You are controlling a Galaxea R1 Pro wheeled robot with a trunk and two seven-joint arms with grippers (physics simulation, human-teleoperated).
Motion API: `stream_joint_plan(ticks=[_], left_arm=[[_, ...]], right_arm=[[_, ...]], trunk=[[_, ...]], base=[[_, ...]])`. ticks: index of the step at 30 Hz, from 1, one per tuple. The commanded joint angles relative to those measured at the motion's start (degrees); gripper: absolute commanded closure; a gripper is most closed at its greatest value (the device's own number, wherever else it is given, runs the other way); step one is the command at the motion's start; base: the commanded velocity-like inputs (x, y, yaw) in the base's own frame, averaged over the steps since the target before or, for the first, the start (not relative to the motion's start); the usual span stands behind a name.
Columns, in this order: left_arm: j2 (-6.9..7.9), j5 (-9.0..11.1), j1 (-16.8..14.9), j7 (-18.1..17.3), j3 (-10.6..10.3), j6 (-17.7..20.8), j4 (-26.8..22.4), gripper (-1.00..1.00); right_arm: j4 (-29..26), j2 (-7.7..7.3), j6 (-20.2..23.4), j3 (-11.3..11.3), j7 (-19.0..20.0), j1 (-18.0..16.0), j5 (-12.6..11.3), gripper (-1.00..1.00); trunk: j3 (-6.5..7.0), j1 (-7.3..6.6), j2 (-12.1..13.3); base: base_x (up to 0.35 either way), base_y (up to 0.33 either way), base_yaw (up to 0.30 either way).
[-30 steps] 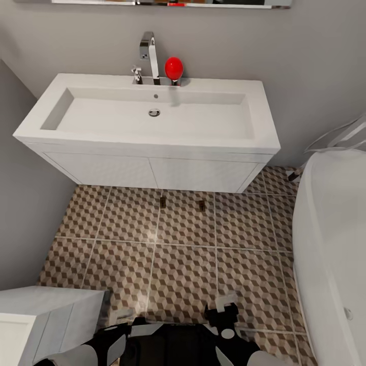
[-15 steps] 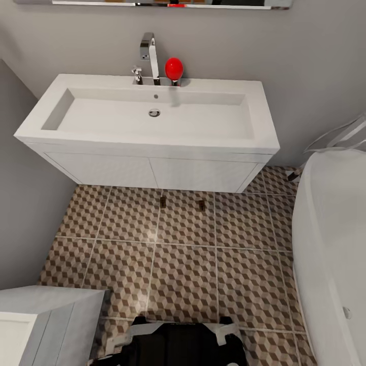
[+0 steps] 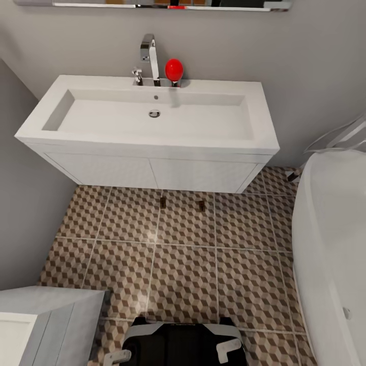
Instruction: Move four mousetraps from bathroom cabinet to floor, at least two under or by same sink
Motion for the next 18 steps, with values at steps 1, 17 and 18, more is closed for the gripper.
stream_joint_plan(ticks=[1, 17, 18], left_arm=[[0.00, 0.46, 0.02, 0.24, -0.49, 0.03, -0.05, -1.00], [0.25, 0.48, 0.10, 0.19, -0.49, 0.01, -0.05, -1.00], [0.26, 0.48, 0.11, 0.19, -0.49, -0.02, -0.05, -1.00]], right_arm=[[0.06, 0.02, -0.25, 0.50, -0.17, 0.00, -0.50, -1.00], [0.00, 0.02, -0.44, 0.50, -0.14, 0.11, -0.42, -1.00], [0.00, 0.02, -0.44, 0.50, -0.14, 0.11, -0.42, -1.00]], trunk=[[0.02, 0.03, -0.08], [1.42, 0.03, -0.08], [1.51, 0.03, -0.08]], base=[[0.000, 0.000, 0.000], [0.000, 0.000, 0.000], [0.000, 0.000, 0.000]])
